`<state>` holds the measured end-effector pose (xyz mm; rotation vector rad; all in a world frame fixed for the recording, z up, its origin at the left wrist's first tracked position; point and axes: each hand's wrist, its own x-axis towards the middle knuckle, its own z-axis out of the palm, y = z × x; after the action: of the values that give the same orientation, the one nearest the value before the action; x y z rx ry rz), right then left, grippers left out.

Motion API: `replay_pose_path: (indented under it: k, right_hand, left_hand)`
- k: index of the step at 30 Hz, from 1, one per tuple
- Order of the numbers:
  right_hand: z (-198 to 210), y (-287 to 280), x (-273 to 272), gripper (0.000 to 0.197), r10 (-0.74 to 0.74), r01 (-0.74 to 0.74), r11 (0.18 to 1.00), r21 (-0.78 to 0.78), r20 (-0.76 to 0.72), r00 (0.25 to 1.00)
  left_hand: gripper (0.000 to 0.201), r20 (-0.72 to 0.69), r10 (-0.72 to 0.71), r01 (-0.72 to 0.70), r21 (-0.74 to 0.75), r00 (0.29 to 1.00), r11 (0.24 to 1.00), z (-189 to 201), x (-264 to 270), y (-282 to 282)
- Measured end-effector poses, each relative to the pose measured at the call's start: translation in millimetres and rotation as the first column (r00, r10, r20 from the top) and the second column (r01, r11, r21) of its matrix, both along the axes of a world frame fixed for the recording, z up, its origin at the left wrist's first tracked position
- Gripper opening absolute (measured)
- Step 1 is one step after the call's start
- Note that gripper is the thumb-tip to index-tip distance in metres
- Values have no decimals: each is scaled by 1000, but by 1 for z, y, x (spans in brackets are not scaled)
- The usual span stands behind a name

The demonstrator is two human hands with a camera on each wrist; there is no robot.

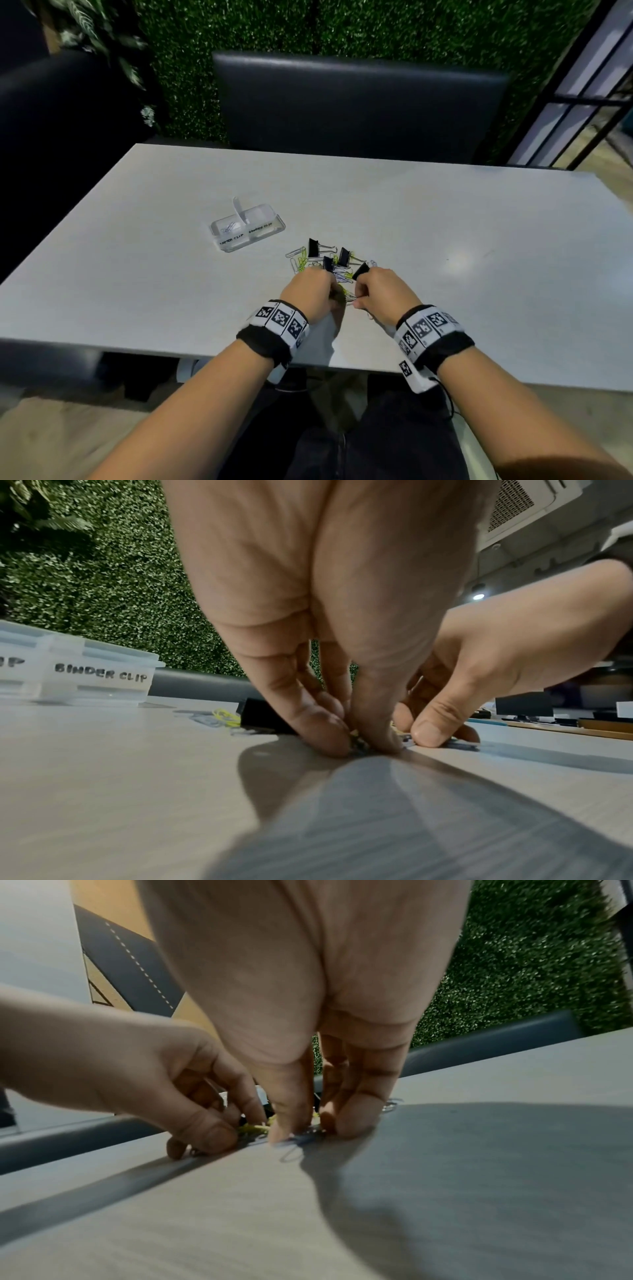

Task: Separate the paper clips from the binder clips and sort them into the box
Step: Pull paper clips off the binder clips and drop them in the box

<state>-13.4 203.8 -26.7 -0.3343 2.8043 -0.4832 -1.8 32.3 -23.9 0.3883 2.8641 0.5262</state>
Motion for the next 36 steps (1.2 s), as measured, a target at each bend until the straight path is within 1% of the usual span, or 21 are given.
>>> replay_pose_path:
  k: [2, 4, 9, 11, 14, 17, 18, 19, 22, 24, 25, 27, 28, 30, 33, 35, 36]
  right_hand:
    - [-3, -2, 2, 6, 8, -8, 1000, 19, 4, 1000]
    - [-5, -4, 4, 9, 40, -39, 998, 53, -10, 999]
    - [-3, -2, 7, 17, 160, -140, 967, 214, -82, 984]
    - [-2, 1, 6, 14, 206, -173, 952, 251, -112, 972]
    - [-1, 6, 6, 12, 214, -176, 953, 246, -138, 967]
    - [13, 15, 5, 16, 117, -107, 991, 86, -120, 986]
    - [17, 18, 6, 17, 106, -101, 994, 44, -114, 988]
    - [22, 20, 7, 17, 110, -107, 994, 38, -100, 989]
    - [24, 19, 7, 13, 156, -152, 986, 63, -57, 986]
    - [20, 16, 2, 3, 161, -159, 985, 64, -33, 986]
    - [19, 14, -1, 8, 151, -150, 987, 61, -16, 988]
    - [17, 9, -6, 26, 150, -150, 988, 37, 16, 989]
    - [15, 6, -8, 28, 168, -168, 984, 56, 9, 986]
    - [9, -1, -10, 23, 186, -185, 978, 100, 6, 983]
    - [0, -5, -16, 20, 187, -187, 976, 110, 11, 982]
    - [-3, -5, -16, 16, 254, -247, 955, 164, -22, 967]
    - [-5, -4, -15, 12, 294, -276, 939, 205, -60, 954]
  left_hand:
    - [21, -15, 5, -5, 24, 1000, 1000, -2, -1, -1]
    - [20, -5, 16, -16, 39, 1000, 999, -3, -1, -1]
    - [17, 2, 22, -23, 53, 1000, 998, -2, 2, 0]
    - [18, 11, 20, -20, 78, 1000, 997, 0, 0, -1]
    - [15, 42, 32, -37, 127, 999, 991, 3, -2, -6]
    - [11, 51, 70, -79, 180, 996, 981, 4, -1, -14]
    - [10, 61, 79, -89, 186, 995, 978, 4, 0, -16]
    - [9, 67, 83, -94, 187, 994, 978, 5, 0, -17]
    - [7, 65, 91, -102, 195, 994, 976, 7, 1, -19]
    - [9, 70, 87, -99, 199, 994, 975, 9, 4, -17]
    - [11, 71, 78, -91, 191, 994, 977, 11, 5, -14]
    - [14, 73, 69, -81, 174, 995, 981, 11, 7, -11]
    - [15, 74, 71, -82, 168, 995, 982, 11, 7, -10]
    - [15, 75, 73, -85, 163, 995, 983, 11, 6, -9]
    - [15, 69, 81, -93, 179, 994, 979, 10, 4, -7]
    - [13, 68, 98, -109, 189, 993, 976, 8, 4, -8]
    - [13, 70, 112, -124, 201, 991, 972, 7, 3, -9]
